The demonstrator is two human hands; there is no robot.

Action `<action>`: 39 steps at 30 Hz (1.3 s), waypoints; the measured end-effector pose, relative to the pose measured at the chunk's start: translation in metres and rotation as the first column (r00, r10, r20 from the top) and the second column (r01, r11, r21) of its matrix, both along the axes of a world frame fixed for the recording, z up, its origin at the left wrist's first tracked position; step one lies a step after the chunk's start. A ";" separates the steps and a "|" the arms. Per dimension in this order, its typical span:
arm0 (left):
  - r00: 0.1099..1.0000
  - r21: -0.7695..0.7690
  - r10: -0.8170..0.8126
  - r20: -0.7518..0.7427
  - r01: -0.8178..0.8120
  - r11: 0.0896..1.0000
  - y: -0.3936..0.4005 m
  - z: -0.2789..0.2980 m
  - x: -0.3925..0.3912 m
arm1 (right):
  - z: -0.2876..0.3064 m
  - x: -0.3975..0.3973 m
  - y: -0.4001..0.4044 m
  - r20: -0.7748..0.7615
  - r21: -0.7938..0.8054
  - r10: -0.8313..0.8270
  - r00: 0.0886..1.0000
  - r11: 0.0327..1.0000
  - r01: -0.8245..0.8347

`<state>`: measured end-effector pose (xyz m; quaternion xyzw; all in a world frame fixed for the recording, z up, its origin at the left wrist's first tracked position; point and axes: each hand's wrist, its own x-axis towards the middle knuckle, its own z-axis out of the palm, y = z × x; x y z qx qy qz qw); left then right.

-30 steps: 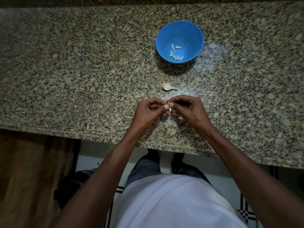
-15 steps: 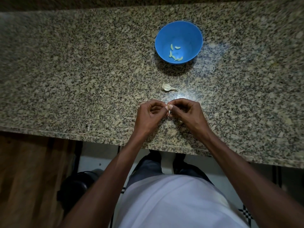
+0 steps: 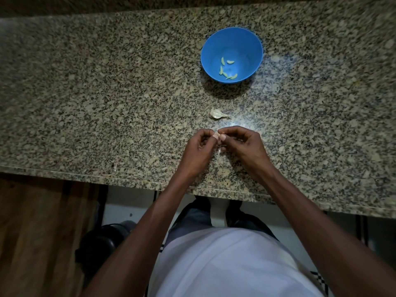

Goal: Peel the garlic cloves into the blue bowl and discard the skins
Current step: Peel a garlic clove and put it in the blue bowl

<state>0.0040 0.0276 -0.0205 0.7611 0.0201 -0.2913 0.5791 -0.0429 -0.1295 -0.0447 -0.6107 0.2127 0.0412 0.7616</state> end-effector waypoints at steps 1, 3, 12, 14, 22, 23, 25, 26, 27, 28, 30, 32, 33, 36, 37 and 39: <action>1.000 -0.017 0.024 0.005 -0.024 1.000 0.000 0.001 0.001 | 0.000 0.000 -0.001 -0.011 0.011 -0.002 1.000 1.000 0.002; 0.996 -0.042 0.084 0.006 -0.084 0.996 0.001 0.001 0.002 | -0.002 0.000 -0.002 -0.033 0.021 -0.004 0.999 1.000 0.005; 0.989 0.029 0.135 0.059 -0.137 0.990 0.012 -0.007 0.006 | -0.002 0.003 -0.006 -0.053 0.006 0.030 0.998 1.000 -0.030; 0.991 0.035 0.120 0.055 -0.122 0.992 0.011 -0.005 0.007 | -0.002 0.004 -0.006 -0.044 -0.018 0.038 0.998 0.999 -0.039; 0.991 -0.044 0.071 0.112 -0.067 0.997 0.010 -0.002 0.008 | 0.009 0.004 -0.005 -0.009 -0.005 0.029 1.000 1.000 -0.029; 0.988 -0.016 0.057 0.142 -0.056 0.998 0.010 -0.003 0.008 | 0.010 0.004 -0.005 -0.007 -0.019 0.027 1.000 0.999 -0.027; 0.979 0.045 0.022 0.201 -0.032 0.998 0.009 -0.004 0.009 | 0.011 0.005 -0.005 0.000 -0.075 0.018 1.000 0.997 -0.018; 0.973 0.075 0.000 0.231 -0.018 0.997 0.009 -0.004 0.010 | 0.011 0.006 -0.005 0.004 -0.126 0.017 1.000 0.992 -0.016; 0.966 0.103 -0.022 0.258 -0.005 0.995 0.008 -0.004 0.010 | 0.011 0.007 -0.005 0.008 -0.192 0.021 1.000 0.981 -0.019; 0.959 0.124 -0.036 0.280 0.001 0.992 0.008 -0.004 0.009 | 0.011 0.008 -0.005 0.013 -0.260 0.028 1.000 0.965 -0.023; 0.953 0.143 -0.041 0.300 -0.003 0.990 0.007 -0.003 0.009 | 0.014 0.008 -0.004 0.034 -0.359 0.042 0.999 0.933 -0.027; 0.953 0.157 -0.046 0.300 -0.001 0.988 0.008 -0.002 0.012 | 0.016 0.007 -0.002 0.074 -0.428 0.069 0.995 0.903 -0.030; 0.956 0.165 -0.052 0.287 0.004 0.986 0.008 -0.002 0.013 | 0.016 0.006 -0.001 0.094 -0.464 0.088 0.992 0.885 -0.034; 0.974 0.179 -0.063 0.216 0.024 0.984 0.007 0.000 0.017 | 0.015 0.004 -0.001 0.139 -0.548 0.134 0.981 0.836 -0.037; 0.976 0.180 -0.069 0.208 0.031 0.983 0.007 0.001 0.017 | 0.015 0.004 -0.001 0.146 -0.556 0.139 0.979 0.830 -0.035; 0.974 0.180 -0.084 0.212 0.045 0.983 0.008 0.001 0.018 | 0.015 0.004 -0.002 0.153 -0.557 0.143 0.978 0.830 -0.034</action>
